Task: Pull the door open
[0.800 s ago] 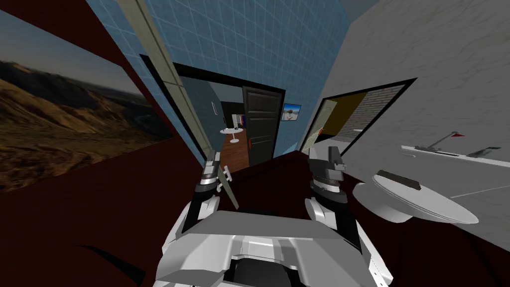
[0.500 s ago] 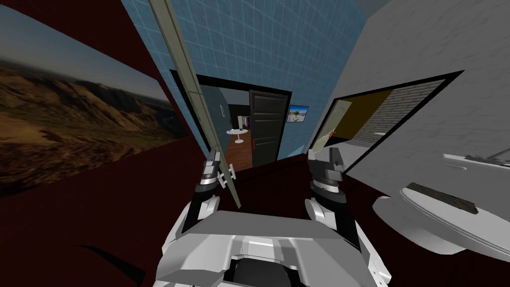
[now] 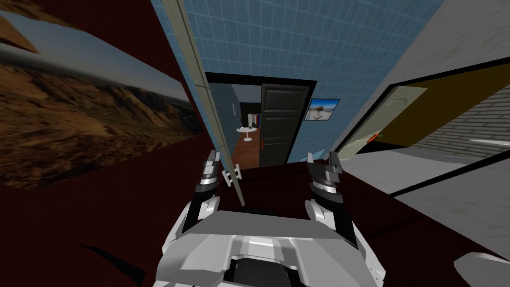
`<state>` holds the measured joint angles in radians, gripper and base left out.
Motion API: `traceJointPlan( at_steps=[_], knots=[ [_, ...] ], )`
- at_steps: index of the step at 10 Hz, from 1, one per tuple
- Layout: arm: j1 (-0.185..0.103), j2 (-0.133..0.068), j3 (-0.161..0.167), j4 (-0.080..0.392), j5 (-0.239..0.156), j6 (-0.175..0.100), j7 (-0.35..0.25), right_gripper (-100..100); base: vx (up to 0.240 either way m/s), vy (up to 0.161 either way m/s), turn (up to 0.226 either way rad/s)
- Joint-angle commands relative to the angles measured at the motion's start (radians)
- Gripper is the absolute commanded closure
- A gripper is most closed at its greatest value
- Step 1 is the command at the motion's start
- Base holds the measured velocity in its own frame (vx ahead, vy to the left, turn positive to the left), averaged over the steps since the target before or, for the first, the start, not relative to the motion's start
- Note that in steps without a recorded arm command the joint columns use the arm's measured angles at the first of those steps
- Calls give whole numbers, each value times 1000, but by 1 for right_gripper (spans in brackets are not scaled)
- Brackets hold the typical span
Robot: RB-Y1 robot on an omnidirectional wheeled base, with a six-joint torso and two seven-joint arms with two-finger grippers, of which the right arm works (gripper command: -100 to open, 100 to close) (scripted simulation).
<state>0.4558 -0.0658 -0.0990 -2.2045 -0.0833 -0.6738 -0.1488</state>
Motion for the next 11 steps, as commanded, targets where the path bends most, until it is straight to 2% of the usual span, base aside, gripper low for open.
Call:
traceJointPlan(
  at_steps=[1, 4, 10, 11],
  knots=[
    [11, -3, -2, 39, -34, -19, -38, -100, 88, -6, 373],
    [14, -10, -11, 94, -83, -35, -87, -100, 73, -14, 299],
    [20, -20, -28, 188, -168, -62, -172, -100, 58, -21, 202],
    [22, -23, -34, 223, -199, -72, -203, -100, 84, -17, 369]
  ],
)
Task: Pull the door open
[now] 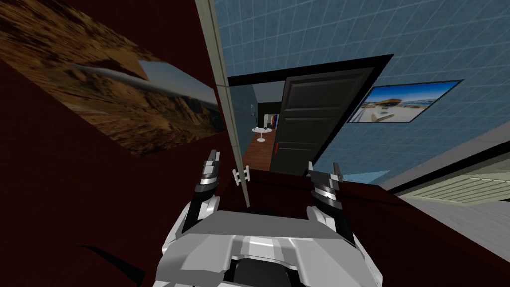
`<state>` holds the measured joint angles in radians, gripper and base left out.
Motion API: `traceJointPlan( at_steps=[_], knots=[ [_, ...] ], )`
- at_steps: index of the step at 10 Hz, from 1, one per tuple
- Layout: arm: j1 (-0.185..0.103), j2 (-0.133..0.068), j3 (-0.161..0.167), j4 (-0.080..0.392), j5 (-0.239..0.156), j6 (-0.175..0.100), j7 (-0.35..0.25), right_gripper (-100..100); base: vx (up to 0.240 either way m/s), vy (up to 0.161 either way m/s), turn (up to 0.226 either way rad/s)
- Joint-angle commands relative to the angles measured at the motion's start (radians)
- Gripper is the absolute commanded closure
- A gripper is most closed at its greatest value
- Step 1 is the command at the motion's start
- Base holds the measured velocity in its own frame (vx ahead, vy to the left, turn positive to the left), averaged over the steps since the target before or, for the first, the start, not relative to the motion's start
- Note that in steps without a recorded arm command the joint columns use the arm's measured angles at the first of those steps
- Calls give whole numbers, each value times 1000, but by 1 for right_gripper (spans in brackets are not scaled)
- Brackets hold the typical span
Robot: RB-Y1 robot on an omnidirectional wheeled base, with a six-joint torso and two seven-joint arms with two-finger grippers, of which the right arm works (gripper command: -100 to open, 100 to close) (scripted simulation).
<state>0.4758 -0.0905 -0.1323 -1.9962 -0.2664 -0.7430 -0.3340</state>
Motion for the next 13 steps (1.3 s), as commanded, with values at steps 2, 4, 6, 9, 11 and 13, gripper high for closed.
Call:
traceJointPlan(
  at_steps=[2, 4, 6, 9, 11, 13],
  knots=[
    [4, -2, -7, 49, -47, -13, -50, -100, 81, -44, 227],
    [6, -5, -13, 84, -78, -23, -81, -100, 70, -34, 202],
    [9, -7, -19, 121, -111, -34, -114, -100, 56, -32, 212],
    [12, -11, -29, 177, -161, -50, -165, -100, 59, -41, 211],
    [15, -14, -35, 214, -195, -61, -198, -100, 58, -47, 204],
    [17, -16, -42, 253, -229, -72, -233, -100, 30, -59, 204]
  ],
)
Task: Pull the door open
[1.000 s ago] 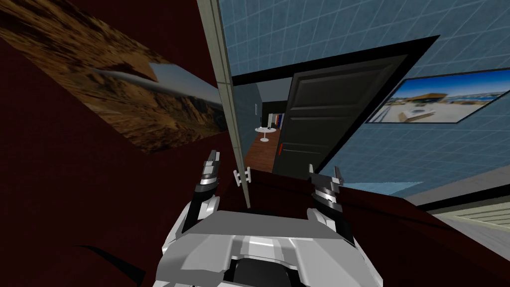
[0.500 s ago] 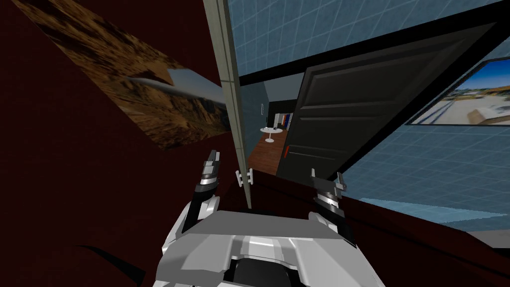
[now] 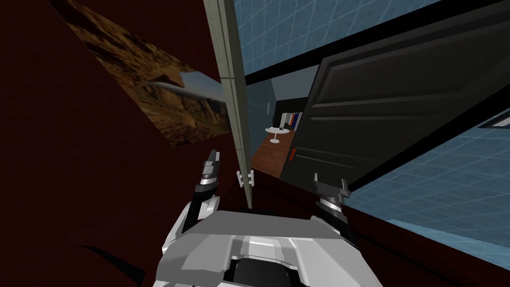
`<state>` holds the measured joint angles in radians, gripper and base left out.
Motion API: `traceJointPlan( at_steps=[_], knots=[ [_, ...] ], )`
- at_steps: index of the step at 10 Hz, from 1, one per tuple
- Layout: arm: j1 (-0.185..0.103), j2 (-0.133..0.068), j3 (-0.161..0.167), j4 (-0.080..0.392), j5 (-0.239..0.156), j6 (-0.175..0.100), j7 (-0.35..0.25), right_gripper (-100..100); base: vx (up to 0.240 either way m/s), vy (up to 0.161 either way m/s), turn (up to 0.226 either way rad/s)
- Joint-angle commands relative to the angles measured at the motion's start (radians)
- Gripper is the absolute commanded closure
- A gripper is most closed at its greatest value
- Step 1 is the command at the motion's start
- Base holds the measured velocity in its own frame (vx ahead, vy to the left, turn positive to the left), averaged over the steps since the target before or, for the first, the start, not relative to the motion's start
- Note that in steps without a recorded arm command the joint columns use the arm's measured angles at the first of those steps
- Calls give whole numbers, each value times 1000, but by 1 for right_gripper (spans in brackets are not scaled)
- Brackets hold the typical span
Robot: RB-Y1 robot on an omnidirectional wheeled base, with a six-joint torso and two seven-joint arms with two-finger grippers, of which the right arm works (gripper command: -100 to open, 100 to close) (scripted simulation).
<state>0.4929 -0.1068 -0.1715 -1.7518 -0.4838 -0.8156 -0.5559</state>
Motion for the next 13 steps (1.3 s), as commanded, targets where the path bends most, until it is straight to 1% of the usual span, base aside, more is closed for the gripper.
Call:
traceJointPlan(
  at_steps=[1, 2, 3, 5, 6, 7, 12, 13],
  knots=[
    [1, -1, -6, 28, -29, -5, -28, -100, 33, -50, 227],
    [2, -2, -9, 47, -46, -11, -45, -100, 33, -50, 216],
    [5, -4, -16, 85, -80, -22, -80, -100, 49, -62, 316],
    [7, -6, -23, 123, -115, -33, -115, -100, 47, -72, 299],
    [7, -6, -23, 123, -115, -33, -115, -100, 6, -55, 56],
    [8, -6, -26, 143, -132, -39, -132, -100, 12, -41, 105],
    [14, -11, -43, 237, -216, -66, -217, -100, 26, -58, 223],
    [14, -11, -43, 237, -216, -66, -217, -100, 8, -53, 92]
  ],
)
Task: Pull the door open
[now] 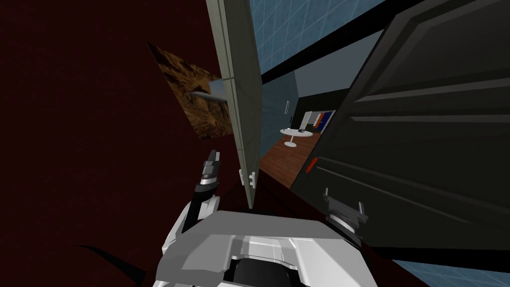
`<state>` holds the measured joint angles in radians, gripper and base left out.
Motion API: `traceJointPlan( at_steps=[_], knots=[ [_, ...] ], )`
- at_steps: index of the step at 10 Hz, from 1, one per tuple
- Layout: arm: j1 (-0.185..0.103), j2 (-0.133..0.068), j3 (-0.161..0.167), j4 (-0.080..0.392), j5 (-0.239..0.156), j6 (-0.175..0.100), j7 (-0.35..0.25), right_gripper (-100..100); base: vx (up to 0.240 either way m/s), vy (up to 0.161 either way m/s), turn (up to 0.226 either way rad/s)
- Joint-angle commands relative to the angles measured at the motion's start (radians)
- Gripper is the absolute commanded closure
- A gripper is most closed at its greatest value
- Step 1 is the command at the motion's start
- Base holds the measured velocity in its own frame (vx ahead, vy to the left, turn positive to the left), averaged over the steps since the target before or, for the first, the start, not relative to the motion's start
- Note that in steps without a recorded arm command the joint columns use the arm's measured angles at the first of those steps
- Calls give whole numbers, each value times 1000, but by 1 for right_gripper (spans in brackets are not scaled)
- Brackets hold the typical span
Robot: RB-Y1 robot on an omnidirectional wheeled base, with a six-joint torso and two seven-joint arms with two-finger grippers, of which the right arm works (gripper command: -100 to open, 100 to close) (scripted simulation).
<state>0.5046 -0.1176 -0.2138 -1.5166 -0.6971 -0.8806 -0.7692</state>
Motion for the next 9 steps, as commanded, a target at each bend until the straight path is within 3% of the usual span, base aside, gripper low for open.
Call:
traceJointPlan(
  at_steps=[1, 6, 9],
  knots=[
    [3, 0, -4, 20, -20, -6, -20, -100, 10, -37, 97],
    [6, -2, -10, 58, -53, -17, -54, -100, 14, -26, 108],
    [6, -2, -10, 58, -53, -17, -54, -100, -2, -1, -11]
  ],
)
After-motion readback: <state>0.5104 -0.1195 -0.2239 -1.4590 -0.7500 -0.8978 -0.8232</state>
